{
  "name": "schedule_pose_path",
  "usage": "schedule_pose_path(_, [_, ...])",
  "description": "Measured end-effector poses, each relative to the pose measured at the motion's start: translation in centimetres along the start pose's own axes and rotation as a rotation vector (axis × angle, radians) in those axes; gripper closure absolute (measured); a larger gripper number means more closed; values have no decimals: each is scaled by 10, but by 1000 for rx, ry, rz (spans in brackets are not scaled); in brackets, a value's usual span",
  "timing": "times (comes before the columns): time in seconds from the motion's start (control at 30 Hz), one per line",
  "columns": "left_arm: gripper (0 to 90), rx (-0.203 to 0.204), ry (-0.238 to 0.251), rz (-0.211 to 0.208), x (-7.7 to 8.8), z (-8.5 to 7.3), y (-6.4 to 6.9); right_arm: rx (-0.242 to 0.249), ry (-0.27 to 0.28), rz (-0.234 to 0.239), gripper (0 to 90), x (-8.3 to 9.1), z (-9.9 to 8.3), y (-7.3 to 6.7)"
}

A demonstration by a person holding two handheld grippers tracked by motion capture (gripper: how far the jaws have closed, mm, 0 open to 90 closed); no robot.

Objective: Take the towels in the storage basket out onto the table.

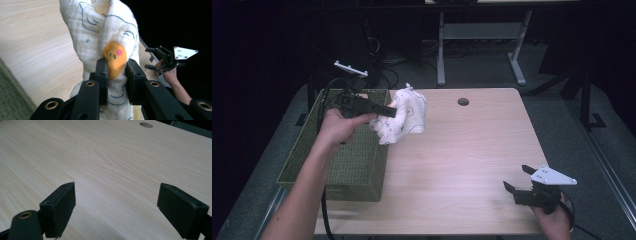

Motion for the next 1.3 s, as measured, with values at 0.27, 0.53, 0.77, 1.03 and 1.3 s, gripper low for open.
schedule_pose_path(0.27, [736,-15,-16,-22,-17,6,8,5,3,2,147,0,0,0])
schedule_pose_path(0.53, [735,-29,-32,-39,-35,10,12,2,4,3,147,1,1,0])
schedule_pose_path(0.77, [735,-38,-42,-50,-45,13,15,-1,4,4,147,1,1,0])
schedule_pose_path(1.03, [734,-30,-49,-62,-59,13,18,1,2,10,147,1,1,0])
schedule_pose_path(1.3, [733,-46,-72,-77,-80,16,20,-5,1,9,147,1,-1,1])
Point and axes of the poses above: each handheld gripper's, and its own axes: x roughly backward along the jaws, z roughly out of its top, y roughly to its right, the point moved 3 cm from there along -x, roughly forward along the jaws, and after that the axes turned 15 degrees about -x, right-handed, at the moved point
